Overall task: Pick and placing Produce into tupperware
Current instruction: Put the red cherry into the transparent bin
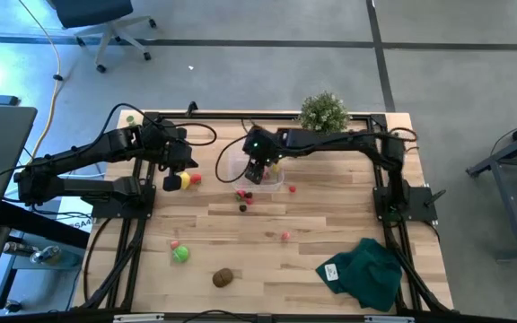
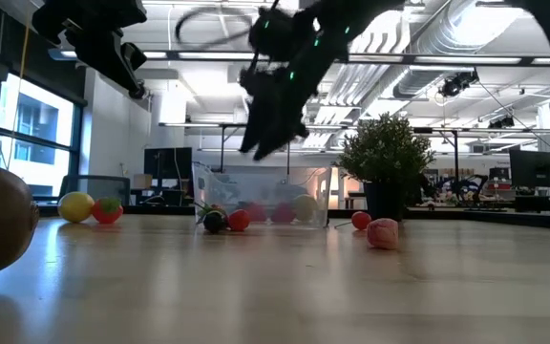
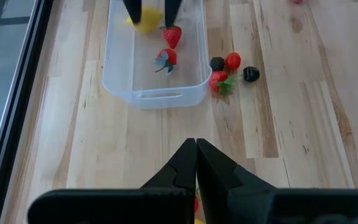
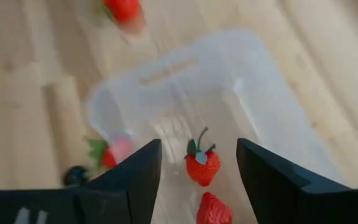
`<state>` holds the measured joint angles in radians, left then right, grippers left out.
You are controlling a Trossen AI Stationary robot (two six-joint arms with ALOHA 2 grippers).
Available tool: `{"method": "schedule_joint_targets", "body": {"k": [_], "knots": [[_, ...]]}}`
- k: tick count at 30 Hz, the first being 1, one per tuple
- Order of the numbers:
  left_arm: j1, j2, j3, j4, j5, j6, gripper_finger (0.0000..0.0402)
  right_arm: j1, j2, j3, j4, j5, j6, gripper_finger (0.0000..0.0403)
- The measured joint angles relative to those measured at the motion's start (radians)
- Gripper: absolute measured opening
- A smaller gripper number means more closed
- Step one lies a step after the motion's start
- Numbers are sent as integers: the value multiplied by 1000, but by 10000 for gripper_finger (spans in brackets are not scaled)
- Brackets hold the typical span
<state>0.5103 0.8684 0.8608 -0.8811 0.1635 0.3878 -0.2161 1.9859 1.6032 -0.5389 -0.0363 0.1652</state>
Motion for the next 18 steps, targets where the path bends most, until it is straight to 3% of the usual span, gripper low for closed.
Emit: {"method": "schedule_joint_targets", "body": {"k": [4,7,12,18], "knots": [[0,0,0,-1,0,0,3,13,-134,-48,49,11,-44,183],[0,0,0,0,0,0,3,26,-263,-157,156,44,-53,172],[0,0,0,0,0,0,3,57,-499,-449,361,99,8,161],[0,0,0,0,0,0,3,148,-743,-826,591,276,112,161]]}}
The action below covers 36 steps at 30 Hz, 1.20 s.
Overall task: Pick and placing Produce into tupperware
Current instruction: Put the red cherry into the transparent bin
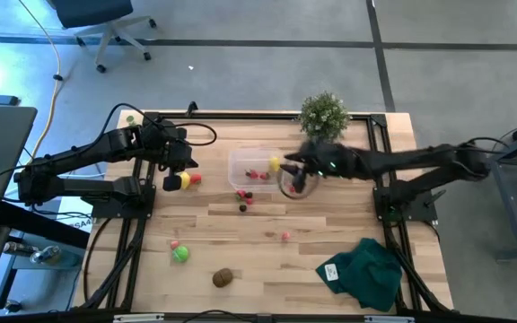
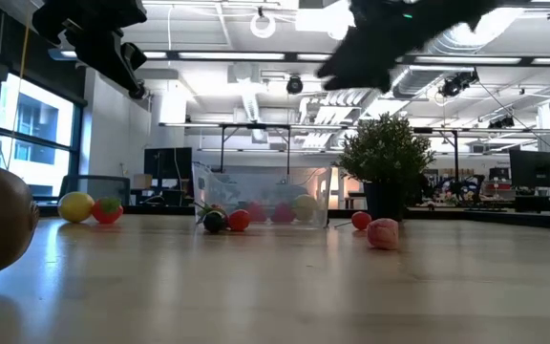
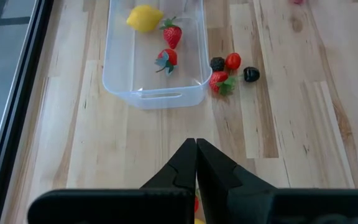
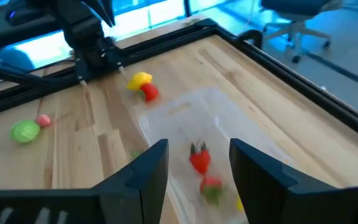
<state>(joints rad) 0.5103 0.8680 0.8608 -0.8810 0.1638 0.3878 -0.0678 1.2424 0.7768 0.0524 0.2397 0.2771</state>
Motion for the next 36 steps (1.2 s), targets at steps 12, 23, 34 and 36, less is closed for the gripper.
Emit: {"method": "schedule_joint_targets", "body": {"k": [12,23,34,36], "knots": [[0,0,0,0,0,0,3,169,-66,-371,220,253,87,193],[0,0,0,0,0,0,3,182,152,-390,331,255,119,229],[0,0,0,0,0,0,3,182,387,-387,574,225,126,229],[0,0,0,0,0,0,3,182,413,-378,579,223,127,229]]}}
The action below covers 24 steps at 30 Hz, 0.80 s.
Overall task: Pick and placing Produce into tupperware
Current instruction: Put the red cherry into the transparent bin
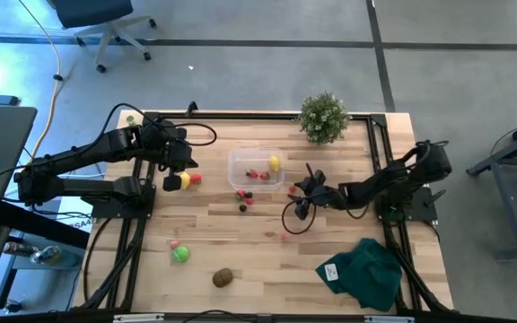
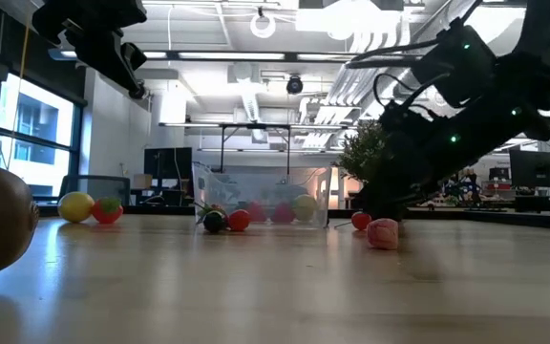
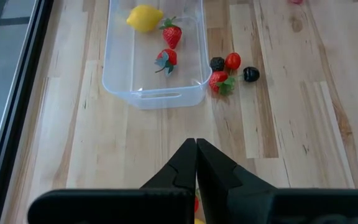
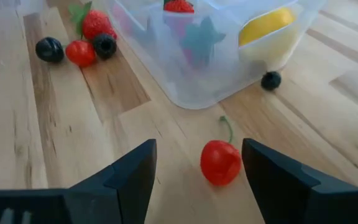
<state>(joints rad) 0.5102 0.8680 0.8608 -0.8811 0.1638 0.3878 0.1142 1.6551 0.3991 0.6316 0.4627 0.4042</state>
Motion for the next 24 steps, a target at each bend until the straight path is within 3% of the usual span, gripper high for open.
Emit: {"method": "schedule_joint_targets", "body": {"k": [10,24], "knots": [[0,0,0,0,0,0,3,-3,98,33,4,12,74,229],[0,0,0,0,0,0,3,-3,101,33,29,15,87,229]]}}
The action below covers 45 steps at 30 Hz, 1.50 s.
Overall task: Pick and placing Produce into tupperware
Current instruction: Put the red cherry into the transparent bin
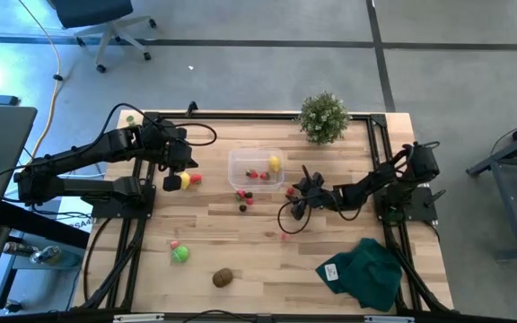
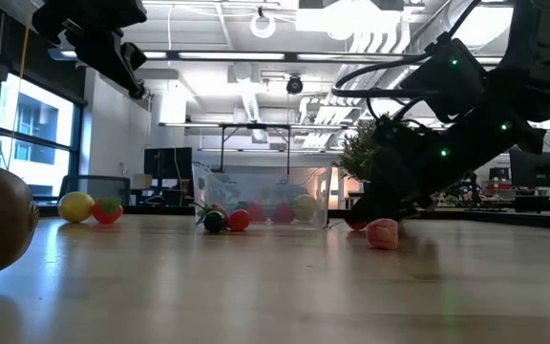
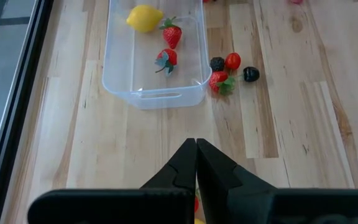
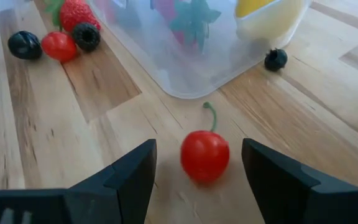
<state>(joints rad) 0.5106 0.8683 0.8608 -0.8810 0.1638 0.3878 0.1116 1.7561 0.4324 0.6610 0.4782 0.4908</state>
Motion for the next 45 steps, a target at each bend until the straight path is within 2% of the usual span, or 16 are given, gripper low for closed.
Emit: {"method": "schedule_joint_targets", "body": {"k": [8,27,38,45], "knots": [[0,0,0,0,0,0,3,-1,0,0,-17,3,2,224],[0,0,0,0,0,0,3,-1,0,0,-9,-4,9,126],[0,0,0,0,0,0,3,-1,-1,0,15,-8,8,107],[0,0,0,0,0,0,3,2,-1,0,112,-18,1,107]]}}
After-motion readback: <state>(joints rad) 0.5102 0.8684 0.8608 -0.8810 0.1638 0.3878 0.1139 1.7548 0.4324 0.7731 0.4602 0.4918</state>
